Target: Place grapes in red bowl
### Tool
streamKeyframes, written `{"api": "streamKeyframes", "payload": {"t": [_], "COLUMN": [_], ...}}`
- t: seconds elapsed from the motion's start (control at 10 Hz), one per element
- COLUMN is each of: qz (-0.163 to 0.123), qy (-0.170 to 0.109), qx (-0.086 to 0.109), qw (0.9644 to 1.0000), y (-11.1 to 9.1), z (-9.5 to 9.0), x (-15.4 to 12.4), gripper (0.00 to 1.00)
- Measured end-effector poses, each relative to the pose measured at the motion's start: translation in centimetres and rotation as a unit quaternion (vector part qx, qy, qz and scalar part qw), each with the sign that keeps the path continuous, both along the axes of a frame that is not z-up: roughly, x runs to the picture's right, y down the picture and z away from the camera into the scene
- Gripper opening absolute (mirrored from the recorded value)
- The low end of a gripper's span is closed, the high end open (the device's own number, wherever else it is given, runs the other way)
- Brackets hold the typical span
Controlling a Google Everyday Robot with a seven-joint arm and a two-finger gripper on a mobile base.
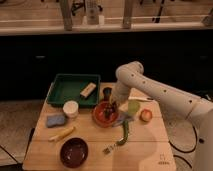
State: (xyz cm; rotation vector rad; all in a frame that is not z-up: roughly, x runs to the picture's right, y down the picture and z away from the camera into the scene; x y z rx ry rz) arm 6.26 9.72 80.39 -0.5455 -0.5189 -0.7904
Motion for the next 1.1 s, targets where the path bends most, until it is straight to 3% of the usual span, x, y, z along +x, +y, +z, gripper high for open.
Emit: {"api": "streamKeyframes", "payload": {"t": [1.1], "qz": [-0.002], "qy": [-0.005], "qx": [-0.001], "qw": [1.0000], "y": [0.32], "z": [0.14], "x": [0.03], "gripper": [0.07]}}
